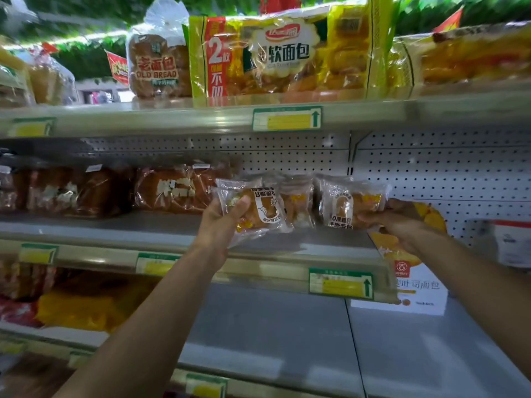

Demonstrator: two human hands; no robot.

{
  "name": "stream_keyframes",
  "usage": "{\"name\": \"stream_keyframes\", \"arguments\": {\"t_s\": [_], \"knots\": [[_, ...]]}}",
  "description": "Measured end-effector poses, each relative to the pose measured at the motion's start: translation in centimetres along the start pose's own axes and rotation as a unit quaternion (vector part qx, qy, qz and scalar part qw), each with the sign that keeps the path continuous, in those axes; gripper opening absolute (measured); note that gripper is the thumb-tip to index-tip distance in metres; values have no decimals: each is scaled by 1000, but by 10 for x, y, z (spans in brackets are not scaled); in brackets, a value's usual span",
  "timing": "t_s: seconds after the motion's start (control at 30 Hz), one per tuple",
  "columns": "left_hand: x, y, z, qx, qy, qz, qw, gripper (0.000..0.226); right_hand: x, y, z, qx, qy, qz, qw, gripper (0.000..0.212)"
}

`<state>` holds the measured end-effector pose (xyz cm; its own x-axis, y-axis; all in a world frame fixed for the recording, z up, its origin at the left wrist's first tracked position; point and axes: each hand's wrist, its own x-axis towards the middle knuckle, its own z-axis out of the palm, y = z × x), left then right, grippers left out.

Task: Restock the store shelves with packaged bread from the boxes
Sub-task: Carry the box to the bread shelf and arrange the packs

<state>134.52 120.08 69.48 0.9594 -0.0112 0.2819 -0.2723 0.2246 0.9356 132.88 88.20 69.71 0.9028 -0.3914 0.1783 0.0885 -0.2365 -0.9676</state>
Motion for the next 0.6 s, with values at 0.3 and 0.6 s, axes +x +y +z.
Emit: {"name": "stream_keyframes", "arguments": {"t_s": [0.3,0.6], "knots": [[4,-6,7,-6,-16,1,1000,74,22,13,11,-33,-16,6,999,65],[0,-4,4,-26,-17,-12,999,66,33,15,17,-76,-10,8,997,45]]}}
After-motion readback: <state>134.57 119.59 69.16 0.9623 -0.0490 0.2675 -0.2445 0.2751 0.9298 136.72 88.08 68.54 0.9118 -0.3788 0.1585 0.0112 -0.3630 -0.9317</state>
